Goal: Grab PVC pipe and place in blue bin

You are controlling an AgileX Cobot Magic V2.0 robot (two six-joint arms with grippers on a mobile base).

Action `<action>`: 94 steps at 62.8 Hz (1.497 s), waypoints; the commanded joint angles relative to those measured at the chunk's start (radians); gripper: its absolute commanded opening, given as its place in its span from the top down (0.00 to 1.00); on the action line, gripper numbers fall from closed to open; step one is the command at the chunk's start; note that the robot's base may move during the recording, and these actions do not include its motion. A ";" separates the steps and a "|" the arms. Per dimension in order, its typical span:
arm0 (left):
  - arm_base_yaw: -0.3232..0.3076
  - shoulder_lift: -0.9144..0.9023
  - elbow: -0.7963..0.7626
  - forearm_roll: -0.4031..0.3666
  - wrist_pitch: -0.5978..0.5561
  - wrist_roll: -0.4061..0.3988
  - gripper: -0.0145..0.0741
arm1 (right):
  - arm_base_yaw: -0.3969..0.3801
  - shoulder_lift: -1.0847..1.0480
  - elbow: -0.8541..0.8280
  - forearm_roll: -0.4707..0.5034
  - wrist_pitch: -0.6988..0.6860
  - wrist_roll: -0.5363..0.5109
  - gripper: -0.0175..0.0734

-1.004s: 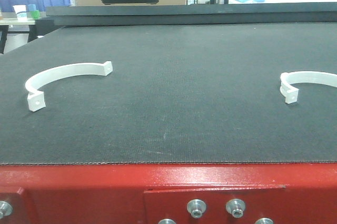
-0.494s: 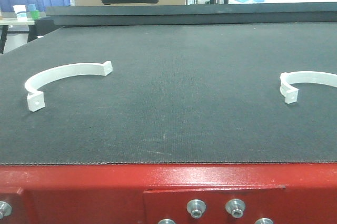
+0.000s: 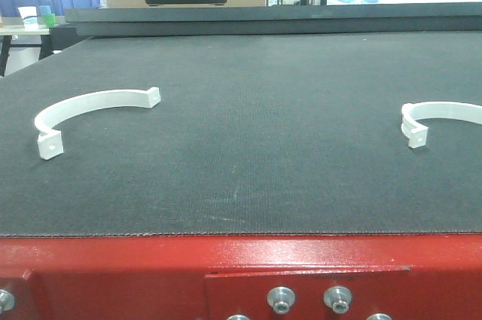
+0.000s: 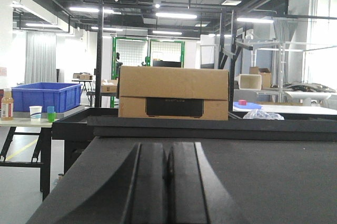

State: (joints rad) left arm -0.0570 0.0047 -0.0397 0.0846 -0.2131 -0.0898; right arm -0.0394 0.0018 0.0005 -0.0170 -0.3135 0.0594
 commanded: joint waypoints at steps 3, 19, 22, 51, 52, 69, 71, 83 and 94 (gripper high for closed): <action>0.005 -0.005 -0.092 -0.011 0.041 0.039 0.96 | -0.003 -0.002 -0.040 -0.005 -0.029 -0.016 0.99; 0.005 0.193 -0.299 0.009 0.098 0.113 0.96 | -0.003 0.060 -0.211 -0.005 0.012 -0.025 0.99; 0.005 0.241 -0.334 0.009 0.098 0.113 0.96 | -0.003 0.091 -0.245 -0.005 0.023 -0.025 0.99; 0.005 0.773 -0.875 -0.076 0.496 0.113 0.96 | -0.003 0.479 -0.677 -0.034 0.601 -0.025 0.99; 0.005 0.788 -0.898 -0.085 0.523 0.113 0.96 | -0.003 0.495 -0.684 -0.039 0.611 -0.025 0.99; 0.005 1.015 -1.004 -0.136 0.713 0.113 0.96 | -0.003 0.813 -0.730 -0.033 0.859 -0.025 0.99; 0.005 1.033 -1.004 -0.136 0.724 0.113 0.96 | -0.003 0.849 -0.730 -0.033 0.877 -0.025 0.99; 0.005 1.128 -1.004 -0.149 0.756 0.113 0.96 | -0.003 1.039 -0.730 -0.033 0.877 -0.025 0.99; 0.005 1.166 -1.004 -0.208 0.766 0.113 0.96 | -0.003 1.119 -0.730 0.011 0.853 -0.025 0.99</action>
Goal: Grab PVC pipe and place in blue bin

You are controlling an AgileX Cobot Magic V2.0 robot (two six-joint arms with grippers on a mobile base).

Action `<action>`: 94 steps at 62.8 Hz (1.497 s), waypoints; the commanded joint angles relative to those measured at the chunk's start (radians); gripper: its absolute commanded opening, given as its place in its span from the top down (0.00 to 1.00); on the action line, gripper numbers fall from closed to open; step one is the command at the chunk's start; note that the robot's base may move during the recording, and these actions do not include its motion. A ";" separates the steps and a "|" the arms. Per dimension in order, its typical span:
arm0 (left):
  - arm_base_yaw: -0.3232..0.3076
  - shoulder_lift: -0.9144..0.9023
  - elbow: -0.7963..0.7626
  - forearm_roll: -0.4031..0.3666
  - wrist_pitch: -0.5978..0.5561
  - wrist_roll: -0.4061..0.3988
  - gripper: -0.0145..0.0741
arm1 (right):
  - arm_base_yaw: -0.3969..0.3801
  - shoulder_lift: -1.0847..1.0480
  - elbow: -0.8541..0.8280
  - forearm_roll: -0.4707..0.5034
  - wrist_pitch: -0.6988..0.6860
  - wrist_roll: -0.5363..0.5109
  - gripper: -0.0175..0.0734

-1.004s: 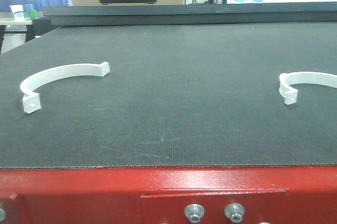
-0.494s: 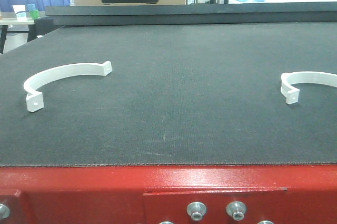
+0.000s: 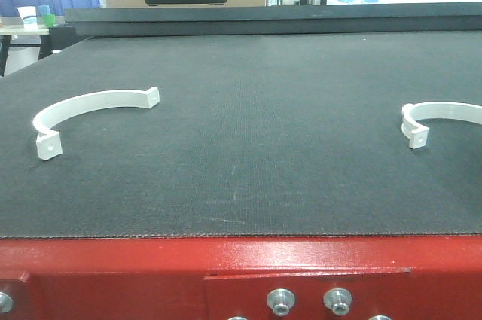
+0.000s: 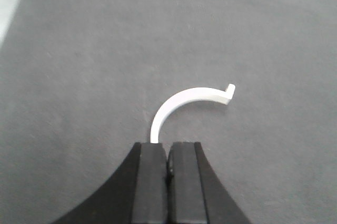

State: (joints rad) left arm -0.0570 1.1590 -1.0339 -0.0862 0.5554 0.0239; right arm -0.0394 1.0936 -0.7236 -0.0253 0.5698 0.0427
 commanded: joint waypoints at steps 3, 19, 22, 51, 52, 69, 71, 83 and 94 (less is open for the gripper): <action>0.005 0.015 -0.010 -0.045 -0.002 0.000 0.96 | -0.003 0.037 -0.006 0.044 -0.028 -0.008 0.99; 0.005 0.022 -0.010 -0.050 0.017 0.000 0.96 | -0.003 0.063 -0.006 0.095 -0.093 -0.008 0.99; 0.005 0.022 -0.010 -0.050 0.032 0.000 0.96 | -0.003 0.063 -0.006 0.095 -0.132 -0.008 0.99; 0.005 0.022 -0.010 -0.050 0.060 0.000 0.96 | 0.000 0.105 -0.090 0.164 -0.165 -0.008 0.98; 0.005 0.022 -0.010 -0.050 0.060 0.000 0.96 | 0.000 0.111 -0.103 0.164 -0.156 -0.008 0.97; 0.005 0.022 -0.010 -0.050 0.060 0.000 0.96 | 0.003 0.312 -0.437 0.164 0.081 0.014 0.97; 0.005 0.022 -0.010 -0.050 0.060 0.000 0.96 | 0.005 0.339 -0.469 0.162 0.109 0.032 0.97; 0.005 0.022 -0.010 -0.060 0.062 0.000 0.96 | 0.062 0.526 -0.676 0.095 0.290 0.155 0.97; 0.005 0.022 -0.010 -0.090 0.062 0.000 0.96 | 0.117 0.678 -0.813 0.019 0.424 0.218 0.97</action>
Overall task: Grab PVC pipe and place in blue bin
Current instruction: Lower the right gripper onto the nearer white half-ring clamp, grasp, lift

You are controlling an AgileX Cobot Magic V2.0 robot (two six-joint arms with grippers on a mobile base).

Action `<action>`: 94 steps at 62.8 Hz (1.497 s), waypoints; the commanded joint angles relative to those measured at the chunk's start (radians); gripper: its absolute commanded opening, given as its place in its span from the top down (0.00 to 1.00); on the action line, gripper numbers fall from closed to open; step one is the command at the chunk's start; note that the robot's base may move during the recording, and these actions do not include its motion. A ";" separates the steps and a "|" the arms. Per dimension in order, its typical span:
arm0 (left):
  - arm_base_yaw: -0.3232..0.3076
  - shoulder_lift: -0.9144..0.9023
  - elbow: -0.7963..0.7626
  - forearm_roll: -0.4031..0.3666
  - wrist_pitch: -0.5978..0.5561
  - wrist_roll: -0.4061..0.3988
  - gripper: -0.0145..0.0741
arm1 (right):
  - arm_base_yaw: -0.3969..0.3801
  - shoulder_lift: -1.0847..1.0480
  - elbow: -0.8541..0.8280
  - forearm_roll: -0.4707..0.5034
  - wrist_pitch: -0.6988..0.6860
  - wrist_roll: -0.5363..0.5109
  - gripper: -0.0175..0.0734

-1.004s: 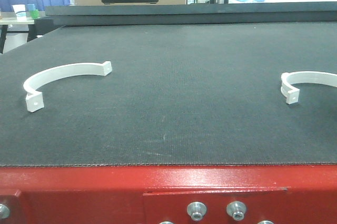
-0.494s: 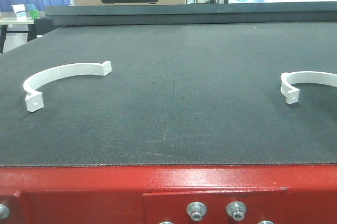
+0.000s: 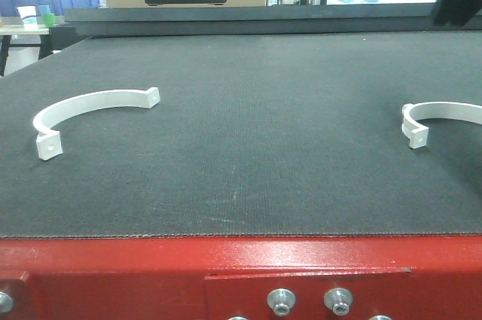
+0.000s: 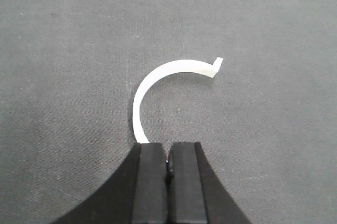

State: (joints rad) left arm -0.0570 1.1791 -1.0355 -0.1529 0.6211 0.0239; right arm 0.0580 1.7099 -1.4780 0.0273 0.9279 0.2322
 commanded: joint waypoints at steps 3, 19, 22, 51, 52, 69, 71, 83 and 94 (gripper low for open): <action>0.005 0.002 -0.008 -0.028 -0.002 0.000 0.96 | 0.024 0.102 -0.084 -0.027 0.099 0.033 0.97; 0.005 0.002 -0.008 -0.028 0.006 0.000 0.96 | 0.024 0.245 -0.168 -0.007 0.195 0.033 0.93; 0.005 0.002 -0.008 -0.028 0.013 0.000 0.96 | 0.024 0.256 -0.168 -0.005 0.187 0.033 0.87; 0.005 0.002 0.034 -0.028 0.028 0.000 0.96 | 0.024 0.325 -0.168 0.014 0.119 0.033 0.63; 0.005 0.002 0.034 -0.028 0.028 0.000 0.96 | 0.024 0.326 -0.168 0.014 0.119 0.033 0.64; 0.005 0.002 0.035 -0.028 0.047 0.000 0.96 | 0.024 0.351 -0.168 0.014 0.110 0.033 0.67; 0.005 0.002 0.035 -0.028 0.047 0.000 0.96 | 0.024 0.355 -0.168 0.014 0.110 0.033 0.67; 0.005 0.002 0.035 -0.028 0.049 0.000 0.96 | 0.024 0.361 -0.168 0.014 0.118 0.033 0.67; 0.005 0.002 0.035 -0.028 0.049 0.000 0.96 | 0.024 0.364 -0.168 0.003 0.118 0.033 0.88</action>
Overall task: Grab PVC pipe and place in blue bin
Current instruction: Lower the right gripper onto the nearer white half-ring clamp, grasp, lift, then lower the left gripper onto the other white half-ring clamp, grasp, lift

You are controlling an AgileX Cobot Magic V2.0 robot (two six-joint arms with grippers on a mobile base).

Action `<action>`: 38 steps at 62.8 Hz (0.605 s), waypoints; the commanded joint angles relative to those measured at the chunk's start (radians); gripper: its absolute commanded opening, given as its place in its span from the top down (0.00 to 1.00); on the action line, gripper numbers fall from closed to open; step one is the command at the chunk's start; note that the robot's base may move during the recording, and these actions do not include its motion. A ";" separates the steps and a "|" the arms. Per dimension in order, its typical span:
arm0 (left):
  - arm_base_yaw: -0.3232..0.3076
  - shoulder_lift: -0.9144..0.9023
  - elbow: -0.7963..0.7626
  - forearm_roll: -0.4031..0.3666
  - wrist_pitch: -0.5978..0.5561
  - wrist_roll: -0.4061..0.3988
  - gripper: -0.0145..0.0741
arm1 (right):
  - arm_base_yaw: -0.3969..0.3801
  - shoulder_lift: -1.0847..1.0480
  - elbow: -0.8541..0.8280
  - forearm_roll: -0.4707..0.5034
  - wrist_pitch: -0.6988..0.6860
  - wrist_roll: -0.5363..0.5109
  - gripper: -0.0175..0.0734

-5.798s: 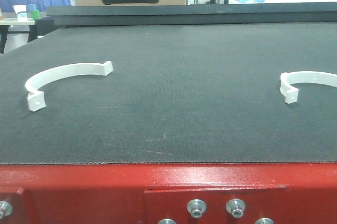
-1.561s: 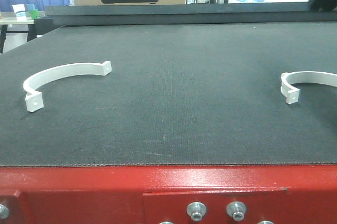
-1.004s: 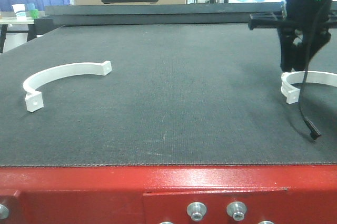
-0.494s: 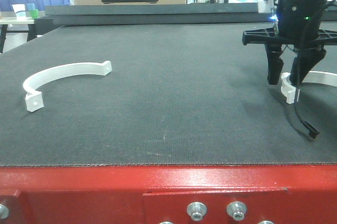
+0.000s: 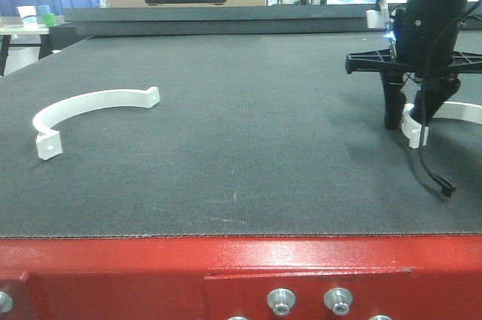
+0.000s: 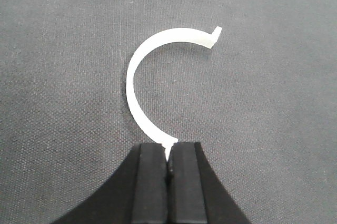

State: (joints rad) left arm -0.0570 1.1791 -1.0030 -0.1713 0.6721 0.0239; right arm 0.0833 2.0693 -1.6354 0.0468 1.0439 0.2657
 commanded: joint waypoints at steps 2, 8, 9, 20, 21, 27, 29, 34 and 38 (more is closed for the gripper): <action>0.005 0.002 0.002 -0.010 -0.002 0.000 0.96 | -0.002 0.005 -0.011 -0.026 0.002 -0.001 0.93; 0.005 0.006 0.002 -0.010 0.000 0.000 0.96 | -0.002 -0.002 -0.016 -0.047 0.026 -0.001 0.99; 0.005 0.005 0.002 -0.010 0.002 0.000 0.96 | -0.002 -0.005 -0.020 -0.047 0.035 -0.001 0.99; 0.005 0.030 -0.085 -0.010 0.156 0.000 0.96 | 0.002 -0.091 -0.059 -0.040 0.096 -0.017 0.99; 0.003 0.035 -0.099 -0.010 0.171 0.000 0.96 | 0.005 -0.101 -0.061 -0.040 0.101 -0.022 0.99; 0.003 0.088 -0.193 -0.005 0.247 0.000 0.96 | 0.011 -0.170 -0.064 -0.040 0.109 -0.032 0.99; 0.003 0.109 -0.221 -0.005 0.263 0.000 0.96 | 0.011 -0.190 -0.064 -0.040 0.109 -0.032 0.99; 0.001 0.177 -0.298 0.005 0.303 0.000 0.96 | 0.011 -0.238 -0.064 -0.040 0.109 -0.034 0.99; -0.011 0.234 -0.353 0.037 0.328 0.000 0.96 | 0.011 -0.268 -0.064 -0.040 0.109 -0.044 0.99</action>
State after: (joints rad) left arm -0.0570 1.3454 -1.2843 -0.1639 0.9592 0.0239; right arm 0.0948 1.8547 -1.6934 0.0163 1.1408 0.2415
